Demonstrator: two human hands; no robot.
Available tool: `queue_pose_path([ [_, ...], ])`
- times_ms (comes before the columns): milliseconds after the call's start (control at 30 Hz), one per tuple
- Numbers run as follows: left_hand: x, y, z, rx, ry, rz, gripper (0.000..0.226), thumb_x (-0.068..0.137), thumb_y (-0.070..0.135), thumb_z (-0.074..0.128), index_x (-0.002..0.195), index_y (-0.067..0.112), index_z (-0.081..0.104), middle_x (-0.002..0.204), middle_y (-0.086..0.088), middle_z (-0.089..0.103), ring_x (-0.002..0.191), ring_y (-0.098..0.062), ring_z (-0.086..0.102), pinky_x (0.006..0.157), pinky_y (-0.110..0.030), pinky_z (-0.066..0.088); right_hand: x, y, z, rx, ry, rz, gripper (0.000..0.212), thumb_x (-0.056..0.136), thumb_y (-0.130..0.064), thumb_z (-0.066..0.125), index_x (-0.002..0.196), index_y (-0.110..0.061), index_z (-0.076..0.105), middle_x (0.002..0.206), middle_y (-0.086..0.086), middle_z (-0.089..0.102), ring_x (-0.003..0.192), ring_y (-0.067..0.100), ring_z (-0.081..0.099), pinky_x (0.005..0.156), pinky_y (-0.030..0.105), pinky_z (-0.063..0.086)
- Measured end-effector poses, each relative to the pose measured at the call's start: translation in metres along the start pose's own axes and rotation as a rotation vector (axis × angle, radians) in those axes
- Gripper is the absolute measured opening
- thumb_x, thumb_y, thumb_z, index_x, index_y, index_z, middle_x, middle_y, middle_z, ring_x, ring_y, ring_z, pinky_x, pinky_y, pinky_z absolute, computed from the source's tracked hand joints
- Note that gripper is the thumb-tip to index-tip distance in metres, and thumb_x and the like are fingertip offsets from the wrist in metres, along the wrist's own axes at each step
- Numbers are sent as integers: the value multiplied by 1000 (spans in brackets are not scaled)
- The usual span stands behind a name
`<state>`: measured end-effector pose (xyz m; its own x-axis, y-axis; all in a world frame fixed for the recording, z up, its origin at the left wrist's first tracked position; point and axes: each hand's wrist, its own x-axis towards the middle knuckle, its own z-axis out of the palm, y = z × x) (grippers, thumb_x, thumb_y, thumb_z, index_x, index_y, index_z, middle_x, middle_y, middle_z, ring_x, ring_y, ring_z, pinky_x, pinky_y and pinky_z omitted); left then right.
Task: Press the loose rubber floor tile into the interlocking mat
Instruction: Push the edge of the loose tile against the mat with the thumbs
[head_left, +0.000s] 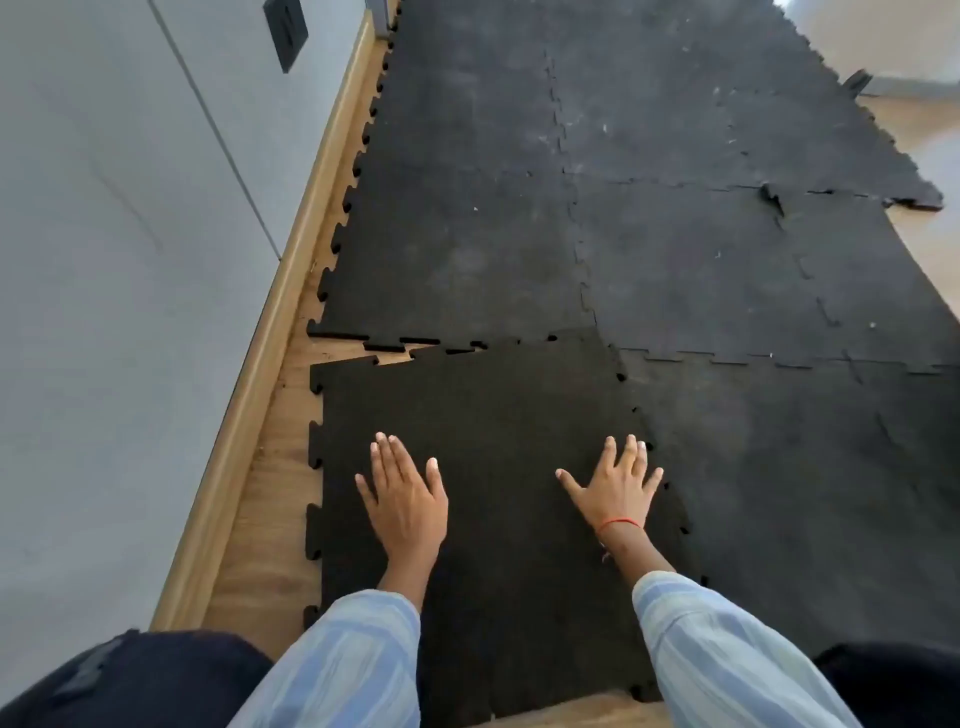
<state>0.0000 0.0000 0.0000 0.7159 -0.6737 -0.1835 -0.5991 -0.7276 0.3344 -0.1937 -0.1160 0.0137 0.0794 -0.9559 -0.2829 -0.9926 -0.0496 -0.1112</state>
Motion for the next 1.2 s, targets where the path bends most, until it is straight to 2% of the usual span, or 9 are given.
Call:
queue_pose_path([
  [133, -7, -30, 8, 30, -63, -197, 71, 98, 48, 25, 150, 7, 0, 161, -11, -1, 148, -24, 0, 118, -48, 5, 7, 24, -6, 44, -92, 201, 124, 63, -83, 52, 149, -4, 7, 159, 19, 6, 147, 31, 1, 117, 56, 6],
  [267, 4, -37, 4, -24, -89, -297, 73, 99, 46, 26, 149, 2, -1, 160, -15, -1, 148, -27, 1, 119, -48, 5, 12, 27, -4, 72, -94, 204, 132, 57, -85, 56, 146, 2, 12, 150, 21, 29, 140, 34, 24, 116, 54, 14],
  [467, 24, -43, -4, -87, -90, -483, 77, 97, 47, 36, 148, -4, 7, 157, -24, 13, 145, -36, 14, 119, -48, 14, 24, 30, -6, 95, -17, 246, 124, 48, -84, 62, 131, 5, 39, 132, 21, 45, 126, 37, 41, 111, 48, 30],
  [567, 32, -41, -7, -180, -31, -548, 75, 93, 42, 50, 147, -1, 18, 149, -27, 29, 137, -41, 30, 115, -52, 24, 25, 29, -7, 128, -30, 273, 120, 48, -82, 66, 128, 4, 42, 131, 22, 46, 125, 39, 41, 109, 46, 33],
  [700, 44, -41, -14, -319, -29, -664, 83, 83, 46, 65, 141, -1, 29, 142, -25, 36, 129, -40, 39, 110, -51, 31, 26, 30, -12, 183, -29, 330, 114, 49, -79, 69, 125, 3, 46, 131, 23, 46, 126, 39, 40, 107, 47, 33],
  [833, 56, -43, -25, -393, -67, -747, 82, 77, 50, 69, 135, 1, 37, 140, -24, 36, 126, -40, 38, 107, -50, 33, 30, 31, -16, 269, -29, 394, 111, 51, -76, 71, 124, 4, 49, 132, 25, 46, 126, 41, 39, 107, 49, 33],
  [933, 63, -41, -34, -409, -45, -770, 75, 79, 50, 68, 131, 1, 42, 142, -25, 34, 130, -41, 34, 110, -50, 28, 31, 28, -21, 361, -11, 447, 112, 53, -74, 72, 126, 6, 47, 134, 26, 45, 127, 42, 38, 108, 50, 34],
  [1067, 69, -41, -48, -449, 1, -787, 79, 79, 50, 68, 133, -1, 41, 146, -26, 31, 135, -42, 29, 112, -50, 23, 24, 25, -26, 459, -30, 496, 112, 54, -73, 72, 128, 6, 45, 136, 25, 44, 129, 41, 36, 108, 49, 34],
  [1200, 82, -47, -61, -463, 57, -733, 89, 79, 56, 64, 141, 1, 32, 150, -22, 31, 136, -42, 31, 113, -53, 26, 8, 24, -17, 596, -68, 547, 114, 52, -75, 72, 129, 5, 45, 136, 24, 43, 129, 41, 35, 100, 55, 43],
])
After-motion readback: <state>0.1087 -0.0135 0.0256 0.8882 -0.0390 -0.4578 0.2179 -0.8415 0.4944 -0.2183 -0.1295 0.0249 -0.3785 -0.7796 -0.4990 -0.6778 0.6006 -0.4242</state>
